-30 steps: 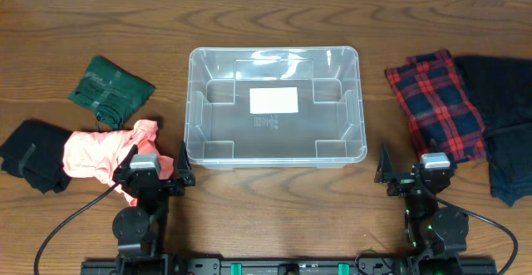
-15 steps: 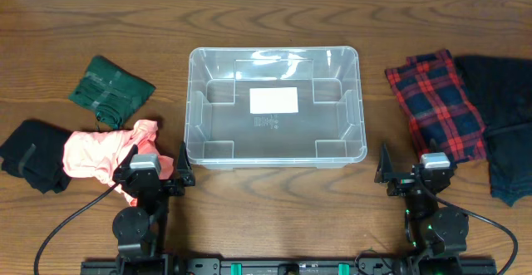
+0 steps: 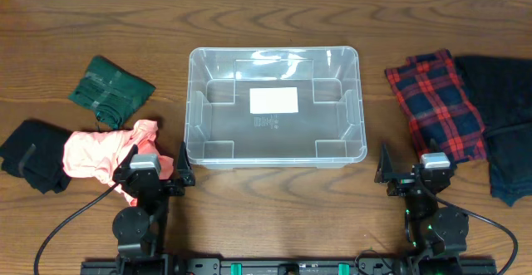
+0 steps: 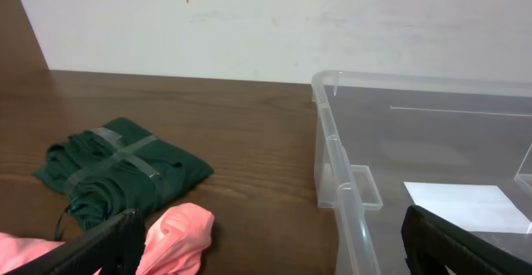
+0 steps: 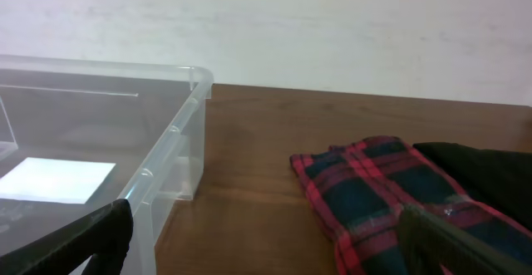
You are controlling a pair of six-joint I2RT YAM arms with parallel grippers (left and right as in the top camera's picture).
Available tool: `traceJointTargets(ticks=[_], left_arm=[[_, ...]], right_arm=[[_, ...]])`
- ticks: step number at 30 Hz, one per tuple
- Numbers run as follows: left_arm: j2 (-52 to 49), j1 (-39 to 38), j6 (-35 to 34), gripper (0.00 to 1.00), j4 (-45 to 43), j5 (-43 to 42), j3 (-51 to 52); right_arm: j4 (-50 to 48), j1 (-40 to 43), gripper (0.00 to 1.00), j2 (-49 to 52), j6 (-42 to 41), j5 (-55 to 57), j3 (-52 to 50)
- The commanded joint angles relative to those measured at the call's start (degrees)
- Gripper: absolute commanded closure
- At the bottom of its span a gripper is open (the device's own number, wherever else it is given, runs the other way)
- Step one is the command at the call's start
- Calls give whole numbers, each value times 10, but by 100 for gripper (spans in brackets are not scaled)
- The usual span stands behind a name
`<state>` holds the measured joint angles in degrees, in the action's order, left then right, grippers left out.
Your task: Pack container
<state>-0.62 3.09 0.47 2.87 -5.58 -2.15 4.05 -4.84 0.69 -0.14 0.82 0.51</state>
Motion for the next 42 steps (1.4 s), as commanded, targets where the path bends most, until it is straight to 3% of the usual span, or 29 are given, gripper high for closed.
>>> traceJointTargets(ticks=[1, 30, 36, 42], left_arm=[[4, -3, 10, 2, 7, 3, 19], [4, -3, 9, 2, 3, 7, 19], [4, -3, -54, 2, 3, 7, 17], [-13, -3, -56, 2, 41, -4, -42]], right_arm=[[2, -4, 1, -3, 9, -4, -2], [2, -4, 1, -3, 8, -12, -2], [-25, -4, 1, -3, -37, -1, -1], [2, -4, 1, 8, -37, 58, 26]])
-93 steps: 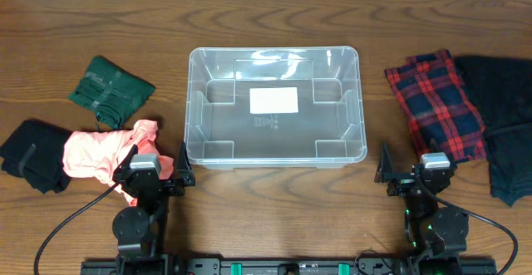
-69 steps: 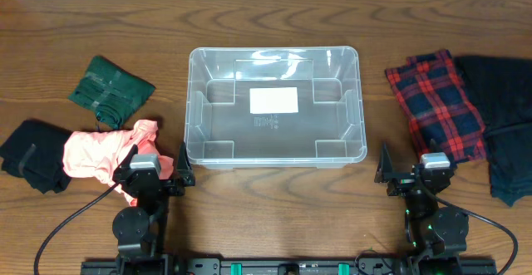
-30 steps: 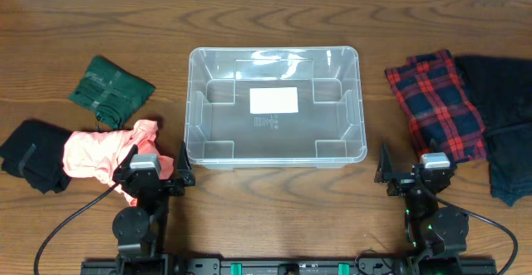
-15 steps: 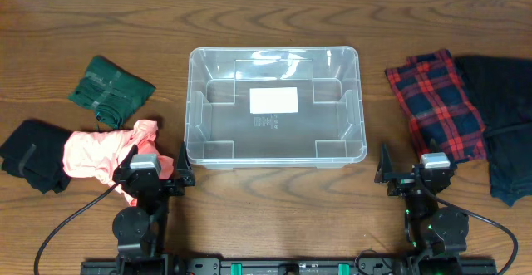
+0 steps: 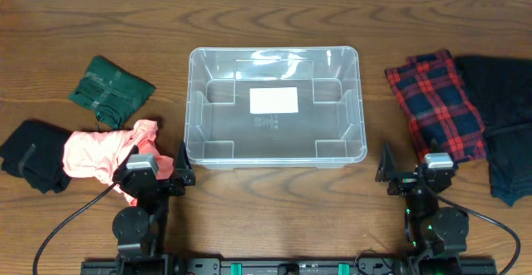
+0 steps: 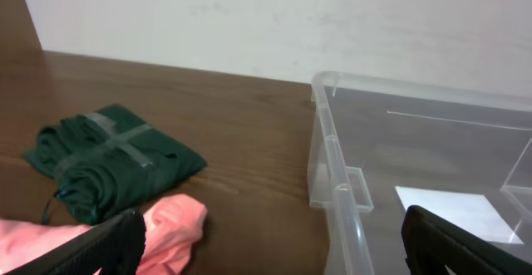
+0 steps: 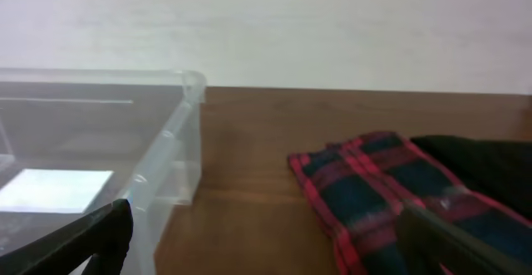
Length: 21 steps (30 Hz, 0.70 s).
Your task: Pack container
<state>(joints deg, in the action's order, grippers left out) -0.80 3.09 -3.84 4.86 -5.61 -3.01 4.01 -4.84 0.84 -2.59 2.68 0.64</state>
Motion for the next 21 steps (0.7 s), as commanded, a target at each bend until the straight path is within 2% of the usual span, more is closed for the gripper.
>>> traceJointTargets(ticks=[1, 6, 12, 18, 21], left_arm=[[-23, -3, -12, 2, 36, -4, -54], [-112, -3, -12, 2, 89, -4, -163], [-263, -3, -29, 2, 167, -7, -308], [-389, -3, -44, 2, 261, -24, -426], [-430, -3, -44, 2, 283, -39, -451]], right_arm=[[4, -4, 1, 15, -12, 49, 35], [31, -4, 1, 99, -12, 71, 116], [82, -4, 1, 280, -9, 89, 263], [243, -2, 1, 502, 27, 89, 453], [345, 3, 1, 617, 36, 89, 552]])
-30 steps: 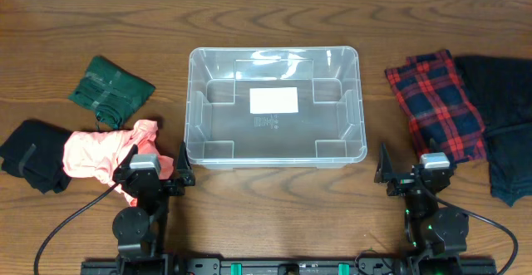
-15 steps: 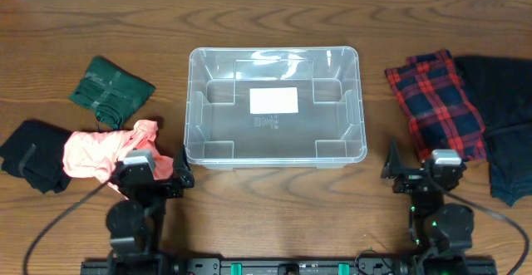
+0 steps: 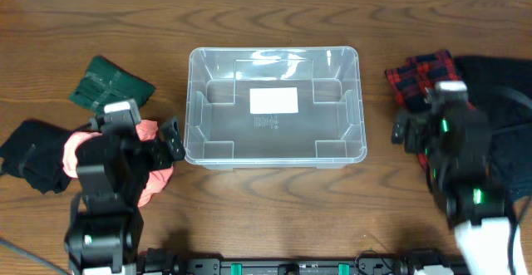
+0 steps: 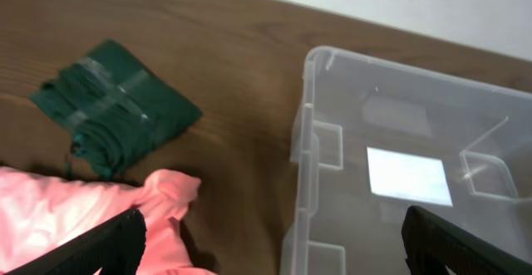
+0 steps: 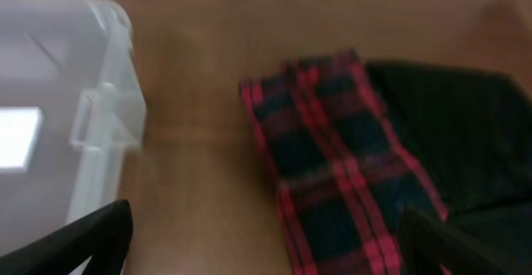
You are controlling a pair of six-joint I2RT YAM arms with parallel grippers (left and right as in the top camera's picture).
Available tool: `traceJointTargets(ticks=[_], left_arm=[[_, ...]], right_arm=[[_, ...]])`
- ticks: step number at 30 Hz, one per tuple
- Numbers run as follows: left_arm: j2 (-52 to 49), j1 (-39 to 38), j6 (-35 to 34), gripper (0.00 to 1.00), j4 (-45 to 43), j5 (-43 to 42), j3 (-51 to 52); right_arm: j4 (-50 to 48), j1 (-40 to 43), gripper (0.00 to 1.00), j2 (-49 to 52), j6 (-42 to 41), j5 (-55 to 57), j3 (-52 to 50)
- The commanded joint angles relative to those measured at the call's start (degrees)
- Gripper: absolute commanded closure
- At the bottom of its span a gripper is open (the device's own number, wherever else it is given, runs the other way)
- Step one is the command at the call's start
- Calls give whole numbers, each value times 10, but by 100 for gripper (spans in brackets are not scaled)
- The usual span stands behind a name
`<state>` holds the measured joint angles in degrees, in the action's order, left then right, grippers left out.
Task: Pack container
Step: 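Reach the right gripper to the plaid shirt and grasp it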
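Observation:
The clear plastic container (image 3: 274, 105) sits empty at the table's middle, a white label on its floor. My left gripper (image 4: 274, 258) hangs open above the pink cloth (image 4: 66, 221), between that cloth and the container's left wall (image 4: 303, 154). A green folded cloth (image 4: 116, 105) lies beyond it. Open as well, my right gripper (image 5: 262, 254) hovers over bare wood beside the red plaid cloth (image 5: 341, 159), right of the container (image 5: 58, 117). Nothing is between either pair of fingers.
A black cloth (image 3: 29, 154) lies at the far left beside the pink one. Another black garment (image 5: 449, 134) lies right of the plaid, reaching the table's right edge (image 3: 524, 142). A pale wall runs behind the table.
Both arms have risen from low near the front edge and moved toward the back. The left now stands over the pink cloth, the right beside the plaid. Both stay open.
Both grippers first rested low and open at the front, looking level across the table. At the second moment they had barely tilted. Now both are raised and look down on the cloths. No cloth has moved and the container holds nothing.

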<state>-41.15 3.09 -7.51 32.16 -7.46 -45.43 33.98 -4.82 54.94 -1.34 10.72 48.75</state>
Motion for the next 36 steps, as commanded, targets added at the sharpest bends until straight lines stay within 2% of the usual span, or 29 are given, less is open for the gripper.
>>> traceJointTargets(ticks=[1, 4, 7, 12, 16, 21, 26, 29, 31, 34, 36], left_arm=[[-37, -3, -8, 2, 11, -25, -28], [-52, -3, -8, 2, 11, -31, -28], [-56, -3, -8, 2, 10, -30, -28], [-56, -3, -7, 2, 7, -30, -28], [-56, -3, -8, 2, 4, -30, -28], [-56, -3, -8, 2, -1, -30, -28], [-56, -3, -8, 2, -1, -30, -28], [-56, -3, -8, 2, -1, -30, -28], [-56, -3, -8, 2, -1, -30, -28], [-56, -3, -7, 2, -1, -30, -28], [-56, -3, -8, 2, -1, -30, -28]], right_arm=[[66, 3, 1, 104, 23, 9, 94], [92, 3, 1, 170, 25, 11, 139], [76, 6, 1, 213, 43, 22, 144], [74, 21, 1, 305, 47, 129, 144], [74, 27, 1, 391, 64, 166, 144], [52, 27, 1, 480, 66, 170, 144], [15, 27, 1, 546, 42, 265, 144], [-7, 27, 1, 574, 36, 283, 144], [-18, 27, 4, 588, 35, 281, 144], [-25, 27, 15, 602, 28, 281, 144], [-25, 27, 29, 603, 15, 281, 144]])
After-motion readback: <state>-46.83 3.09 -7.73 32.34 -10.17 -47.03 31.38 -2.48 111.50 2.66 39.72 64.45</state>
